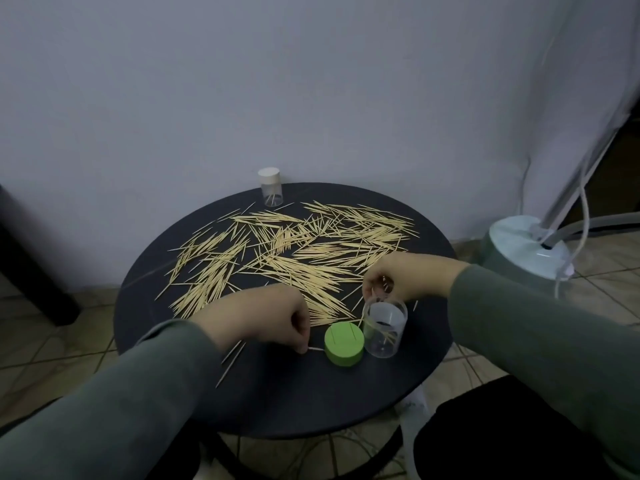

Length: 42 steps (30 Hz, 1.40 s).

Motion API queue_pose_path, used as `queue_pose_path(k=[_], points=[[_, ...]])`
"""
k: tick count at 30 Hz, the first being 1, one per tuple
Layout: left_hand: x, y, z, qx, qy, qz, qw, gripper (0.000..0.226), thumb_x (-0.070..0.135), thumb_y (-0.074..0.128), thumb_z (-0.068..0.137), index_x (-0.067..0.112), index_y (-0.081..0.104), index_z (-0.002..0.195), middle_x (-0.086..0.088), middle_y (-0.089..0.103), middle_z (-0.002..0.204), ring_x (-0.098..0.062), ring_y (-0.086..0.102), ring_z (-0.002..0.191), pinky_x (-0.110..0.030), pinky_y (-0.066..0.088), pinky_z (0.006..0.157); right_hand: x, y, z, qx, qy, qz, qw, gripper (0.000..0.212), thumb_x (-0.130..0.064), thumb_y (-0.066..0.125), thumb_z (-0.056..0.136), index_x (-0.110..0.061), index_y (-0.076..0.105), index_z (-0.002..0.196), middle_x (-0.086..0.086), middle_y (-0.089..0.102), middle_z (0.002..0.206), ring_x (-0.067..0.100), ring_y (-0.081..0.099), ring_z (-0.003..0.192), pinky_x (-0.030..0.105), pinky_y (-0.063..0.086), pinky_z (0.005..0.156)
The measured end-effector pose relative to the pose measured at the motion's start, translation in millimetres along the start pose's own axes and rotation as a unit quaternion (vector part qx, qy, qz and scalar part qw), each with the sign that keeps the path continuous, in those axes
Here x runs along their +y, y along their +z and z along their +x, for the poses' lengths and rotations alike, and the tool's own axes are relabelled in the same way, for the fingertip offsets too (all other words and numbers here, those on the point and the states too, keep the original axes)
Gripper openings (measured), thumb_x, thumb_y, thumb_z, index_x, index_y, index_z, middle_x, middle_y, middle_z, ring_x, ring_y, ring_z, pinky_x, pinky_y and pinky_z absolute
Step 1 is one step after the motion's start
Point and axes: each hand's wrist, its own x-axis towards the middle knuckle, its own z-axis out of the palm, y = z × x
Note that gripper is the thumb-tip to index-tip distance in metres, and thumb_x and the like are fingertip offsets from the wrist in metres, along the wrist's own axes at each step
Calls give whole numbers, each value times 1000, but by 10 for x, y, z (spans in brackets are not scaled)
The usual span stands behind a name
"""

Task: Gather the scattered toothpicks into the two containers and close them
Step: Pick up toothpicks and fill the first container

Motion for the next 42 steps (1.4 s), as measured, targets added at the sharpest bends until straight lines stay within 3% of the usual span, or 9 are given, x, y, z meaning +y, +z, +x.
queue_pose_path(k=[5,10,12,16,21,26,29,33,42], points=[[-53,-7,139,64,-19,-8,998,7,31,71,83,26,73,89,14,67,87,-8,61,88,-32,53,84,1,-24,74,19,3,24,1000,10,-22,71,86,-32,68,85,-15,63,89,5,57,89,18,46,72],[-23,-52,156,118,-38,6,992,10,34,69,86,26,71,92,13,64,90,-8,59,89,-30,52,81,-33,-44,167,38,0,40,998,9,-30,76,80,-33,68,83,-14,64,88,9,60,91,26,51,80],[-36,-92,92,122,-56,20,991,12,39,69,86,27,68,90,11,62,89,-10,58,86,-29,51,78,-89,-66,166,41,-14,52,998,13,-31,79,78,-32,68,85,-13,63,85,6,58,85,21,48,72],[-122,-167,-147,35,-134,39,990,21,42,75,80,24,68,88,8,64,87,-13,60,86,-31,53,81,-170,-82,144,19,-26,55,998,24,-32,84,71,-27,69,89,-7,66,89,5,57,78,17,42,62],[-151,-158,-369,-36,-229,97,968,46,41,80,75,10,64,106,-1,66,92,-23,65,95,-33,52,83,-169,-48,192,5,-25,28,999,19,-29,84,72,-30,69,85,-6,66,90,11,61,84,20,44,64],[-123,-124,-376,-78,-255,123,956,41,36,74,82,7,68,111,3,53,66,-16,55,64,-22,45,60,-184,-29,207,-8,-16,36,999,18,-30,84,72,-29,70,84,-4,67,91,15,64,88,28,55,74],[-203,-102,-356,-56,-245,127,960,31,26,74,83,9,71,109,2,56,71,-18,55,73,-26,47,68,-201,-16,209,-4,-12,52,999,18,-33,83,71,-28,72,85,-6,69,92,12,64,89,30,56,81],[-229,-62,-280,-22,-237,94,967,22,22,75,82,15,69,101,-6,70,103,-25,65,90,-31,53,79,-180,7,238,8,-20,47,999,9,-32,78,79,-31,72,85,-11,67,94,7,59,91,25,51,79],[-25,-61,77,137,-175,55,973,20,19,66,87,15,68,107,-2,65,109,-23,63,101,-35,54,86,-93,-102,280,50,-17,30,998,12,-36,74,82,-32,70,92,-10,64,90,9,59,90,28,50,81]])
